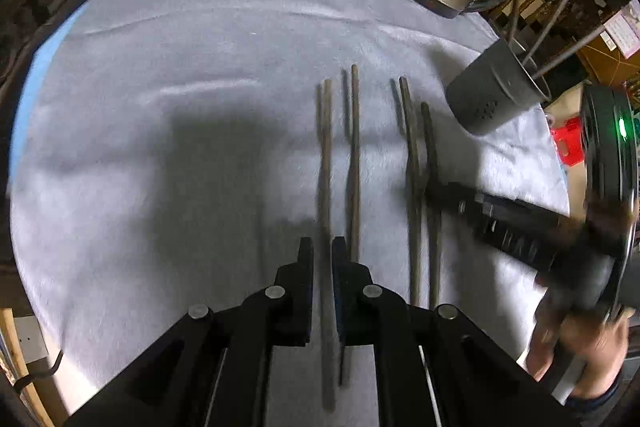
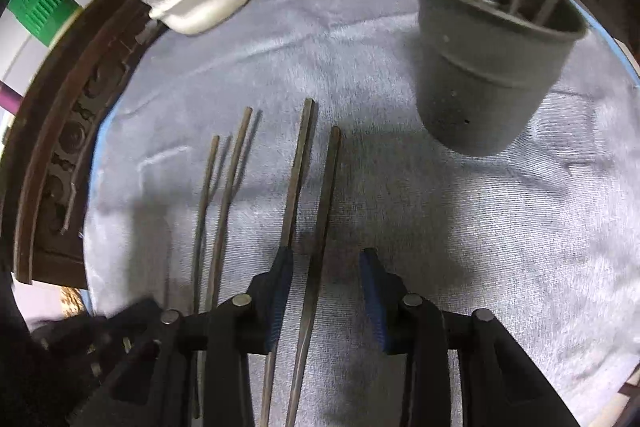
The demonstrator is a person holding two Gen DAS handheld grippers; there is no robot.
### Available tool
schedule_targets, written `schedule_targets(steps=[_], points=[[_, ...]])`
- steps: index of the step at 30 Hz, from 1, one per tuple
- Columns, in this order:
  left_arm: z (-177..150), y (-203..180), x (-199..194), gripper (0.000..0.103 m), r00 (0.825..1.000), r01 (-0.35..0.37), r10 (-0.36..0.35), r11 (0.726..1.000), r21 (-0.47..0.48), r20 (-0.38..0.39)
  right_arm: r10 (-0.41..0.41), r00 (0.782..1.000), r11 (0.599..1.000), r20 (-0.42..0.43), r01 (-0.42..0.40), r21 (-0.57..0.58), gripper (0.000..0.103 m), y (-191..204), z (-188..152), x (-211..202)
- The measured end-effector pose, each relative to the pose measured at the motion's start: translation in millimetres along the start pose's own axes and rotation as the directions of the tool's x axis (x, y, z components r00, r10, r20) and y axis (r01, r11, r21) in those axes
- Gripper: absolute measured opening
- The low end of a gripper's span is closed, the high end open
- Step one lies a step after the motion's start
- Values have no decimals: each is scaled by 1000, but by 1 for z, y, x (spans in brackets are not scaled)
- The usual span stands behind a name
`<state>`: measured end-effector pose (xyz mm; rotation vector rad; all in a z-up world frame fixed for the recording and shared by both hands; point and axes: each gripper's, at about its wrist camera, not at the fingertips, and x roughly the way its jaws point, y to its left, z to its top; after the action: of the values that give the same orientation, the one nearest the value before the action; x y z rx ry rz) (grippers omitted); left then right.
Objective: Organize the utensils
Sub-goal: 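Close the left tool on one chopstick while the right tool grasps another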
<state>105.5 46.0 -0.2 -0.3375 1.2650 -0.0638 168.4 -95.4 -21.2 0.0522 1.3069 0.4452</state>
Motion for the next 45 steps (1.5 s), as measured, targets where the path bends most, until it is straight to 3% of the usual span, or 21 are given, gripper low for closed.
schedule_targets(steps=[3, 8, 13, 15, 17, 32, 41, 45], points=[[17, -5, 10, 8, 999, 7, -7, 1000, 2, -54, -13, 1000, 1000, -10, 13, -12, 19, -2, 0, 1], [38, -14, 27, 8, 993, -30, 30, 1000, 3, -114, 10, 998, 1000, -60, -11, -7, 17, -12, 8, 3], [44, -22, 38, 21, 983, -54, 57, 998, 20, -174, -9, 996, 999, -88, 6, -34, 17, -8, 17, 8], [44, -23, 44, 21, 982, -58, 61, 998, 20, -181, -21, 996, 999, -89, 17, -52, 17, -4, 20, 10], [43, -23, 48, 11, 980, -56, 59, 998, 21, -190, -28, 995, 998, -91, 22, -66, 17, 0, 22, 12], [22, 5, 28, 12, 978, -6, 9, 1000, 16, -206, -37, 992, 990, -121, 20, -141, 14, -2, 11, 10], [26, 30, 31, 12, 974, -56, 58, 998, 15, -219, -38, 992, 990, -121, 21, -137, 13, -6, 10, 9], [28, 30, 29, 11, 976, -41, 41, 999, 6, -213, -27, 992, 991, -123, 11, -131, 13, -7, 11, 8]])
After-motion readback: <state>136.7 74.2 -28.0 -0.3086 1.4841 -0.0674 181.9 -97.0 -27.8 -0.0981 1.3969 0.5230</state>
